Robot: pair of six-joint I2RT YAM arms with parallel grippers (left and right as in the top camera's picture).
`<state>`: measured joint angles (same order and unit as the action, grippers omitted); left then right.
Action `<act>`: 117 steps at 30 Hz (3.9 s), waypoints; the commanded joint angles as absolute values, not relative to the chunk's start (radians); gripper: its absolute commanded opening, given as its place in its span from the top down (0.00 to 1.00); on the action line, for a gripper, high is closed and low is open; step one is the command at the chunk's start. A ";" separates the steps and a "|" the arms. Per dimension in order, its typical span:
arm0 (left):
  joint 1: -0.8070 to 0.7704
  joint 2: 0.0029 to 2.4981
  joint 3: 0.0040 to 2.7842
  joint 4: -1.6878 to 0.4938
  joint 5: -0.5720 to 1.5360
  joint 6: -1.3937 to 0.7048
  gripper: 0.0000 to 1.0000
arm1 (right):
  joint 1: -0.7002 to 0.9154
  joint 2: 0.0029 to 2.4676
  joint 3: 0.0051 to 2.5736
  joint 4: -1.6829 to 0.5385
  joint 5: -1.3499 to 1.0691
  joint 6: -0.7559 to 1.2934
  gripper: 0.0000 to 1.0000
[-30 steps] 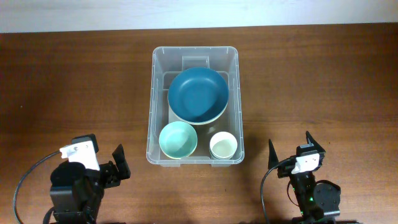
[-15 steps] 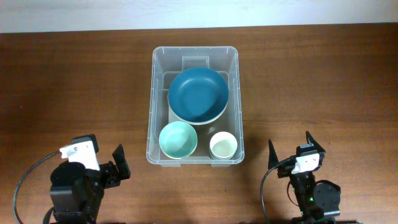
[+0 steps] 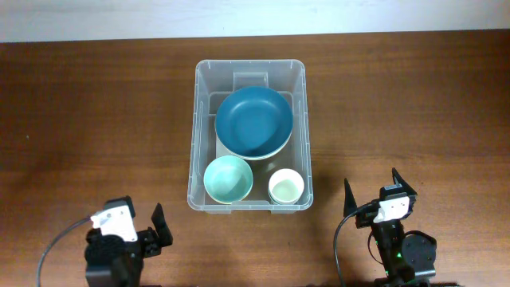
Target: Pack container
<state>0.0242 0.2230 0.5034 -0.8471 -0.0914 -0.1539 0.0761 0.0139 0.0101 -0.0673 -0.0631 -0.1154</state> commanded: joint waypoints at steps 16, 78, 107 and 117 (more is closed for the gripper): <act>0.029 0.013 0.018 -0.077 0.024 0.130 0.01 | 0.070 0.004 0.006 -0.072 -0.075 -0.116 0.01; 0.029 0.006 0.008 -0.079 0.030 0.155 0.01 | 0.070 0.004 0.006 -0.072 -0.075 -0.116 0.01; 0.029 0.006 0.008 -0.079 0.030 0.155 0.01 | 0.070 0.006 0.006 -0.072 -0.075 -0.116 0.01; 0.029 0.006 0.008 -0.079 0.031 0.155 0.00 | 0.070 0.006 0.006 -0.072 -0.075 -0.116 0.01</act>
<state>0.0242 0.0200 0.0177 -0.0818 0.0158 0.1387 0.0761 0.0139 0.0101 -0.0673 -0.0658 -0.1158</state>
